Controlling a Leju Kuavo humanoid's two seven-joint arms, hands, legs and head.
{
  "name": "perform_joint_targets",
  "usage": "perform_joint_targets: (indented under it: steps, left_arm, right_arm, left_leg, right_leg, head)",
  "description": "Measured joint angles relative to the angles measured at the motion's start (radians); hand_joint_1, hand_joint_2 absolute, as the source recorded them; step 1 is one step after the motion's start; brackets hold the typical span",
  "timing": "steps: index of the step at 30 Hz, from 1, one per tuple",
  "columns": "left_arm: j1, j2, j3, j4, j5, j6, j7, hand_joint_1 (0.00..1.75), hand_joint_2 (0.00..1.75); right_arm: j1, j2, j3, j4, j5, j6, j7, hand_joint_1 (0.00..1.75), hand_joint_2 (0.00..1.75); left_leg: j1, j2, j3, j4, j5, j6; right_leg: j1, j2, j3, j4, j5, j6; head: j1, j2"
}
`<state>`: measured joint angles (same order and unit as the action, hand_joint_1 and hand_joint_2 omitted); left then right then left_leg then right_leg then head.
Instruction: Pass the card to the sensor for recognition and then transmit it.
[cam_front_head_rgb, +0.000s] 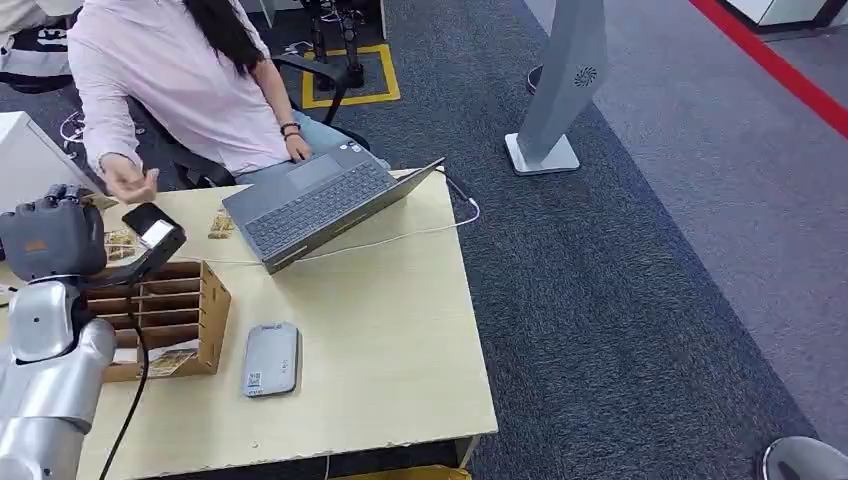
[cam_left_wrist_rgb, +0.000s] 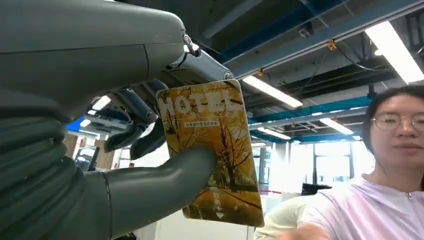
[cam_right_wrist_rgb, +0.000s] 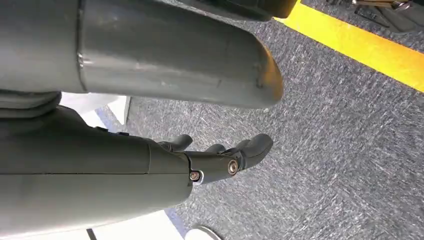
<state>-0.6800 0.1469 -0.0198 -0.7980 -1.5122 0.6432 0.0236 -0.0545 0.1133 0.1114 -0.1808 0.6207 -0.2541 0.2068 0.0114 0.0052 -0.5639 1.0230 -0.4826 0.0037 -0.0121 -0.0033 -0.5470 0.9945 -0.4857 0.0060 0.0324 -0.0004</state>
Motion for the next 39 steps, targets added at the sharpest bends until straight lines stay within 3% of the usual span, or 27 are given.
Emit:
perform_joint_targets:
  steps: [5, 9, 18, 30, 33, 35, 36, 39]
  left_arm:
    - [0.037, -0.03, -0.028, -0.016, 0.019, -0.023, -0.062, 1.75, 1.75]
    - [0.17, -0.081, -0.107, -0.161, 0.031, -0.035, -0.068, 1.75, 1.75]
    - [0.367, -0.122, -0.231, -0.384, 0.037, -0.048, -0.084, 1.75, 1.75]
    - [0.422, -0.127, -0.281, -0.477, 0.039, -0.082, -0.08, 1.75, 1.75]
    - [0.431, -0.126, -0.29, -0.488, 0.037, -0.123, -0.072, 1.75, 1.75]
    - [0.437, -0.126, -0.301, -0.487, 0.022, -0.2, -0.044, 1.75, 1.75]
    - [0.438, -0.125, -0.307, -0.486, 0.014, -0.231, -0.031, 1.75, 1.75]
    - [0.438, -0.124, -0.322, -0.464, -0.004, -0.339, 0.033, 1.75, 1.75]
  right_arm:
    - [0.0, 0.0, 0.0, 0.0, -0.002, -0.002, 0.0, 0.0, 0.0]
    - [0.001, 0.005, -0.007, 0.0, -0.004, -0.005, 0.0, 0.0, 0.0]
    - [0.003, 0.011, -0.031, 0.0, -0.011, -0.015, 0.0, 0.0, 0.0]
    - [0.004, 0.011, -0.054, 0.0, -0.013, -0.02, -0.001, 0.0, 0.0]
    - [0.004, 0.011, -0.056, 0.0, -0.013, -0.021, -0.004, 0.0, 0.0]
    - [0.004, 0.013, -0.062, 0.0, -0.012, -0.021, -0.005, 0.0, 0.0]
    - [0.004, 0.013, -0.066, 0.0, -0.012, -0.022, -0.005, 0.0, 1.75]
    - [0.004, 0.014, -0.077, 0.0, -0.012, -0.024, -0.003, 0.0, 1.75]
  left_leg:
    - [-0.001, 0.0, 0.0, 0.0, 0.0, 0.0]
    - [-0.001, -0.001, -0.001, 0.0, 0.0, 0.0]
    - [0.0, 0.0, -0.001, 0.0, -0.001, 0.001]
    - [0.0, 0.0, -0.001, 0.0, 0.0, 0.0]
    - [0.0, 0.0, -0.001, 0.0, 0.0, 0.0]
    - [0.0, 0.0, -0.001, 0.0, 0.0, 0.0]
    - [0.0, 0.0, -0.001, 0.0, 0.0, 0.0]
    - [0.0, 0.0, -0.001, 0.0, 0.0, 0.0]
  right_leg:
    - [0.0, 0.0, 0.0, 0.0, 0.0, 0.0]
    - [0.0, -0.001, 0.0, -0.001, 0.0, 0.0]
    - [0.0, 0.0, -0.001, -0.001, 0.0, 0.0]
    - [0.0, 0.0, -0.001, 0.0, 0.0, 0.0]
    - [0.0, 0.0, -0.001, 0.0, 0.0, 0.0]
    - [0.0, 0.0, -0.001, 0.0, 0.0, 0.0]
    - [0.0, 0.0, -0.001, 0.0, 0.0, 0.0]
    - [0.0, 0.0, -0.001, 0.0, 0.0, 0.0]
  head:
    - [0.0, 0.0]
    - [0.001, 0.0]
    - [0.002, 0.0]
    - [0.002, 0.0]
    - [0.002, 0.0]
    - [0.002, 0.0]
    - [0.002, 0.0]
    - [0.001, 0.0]
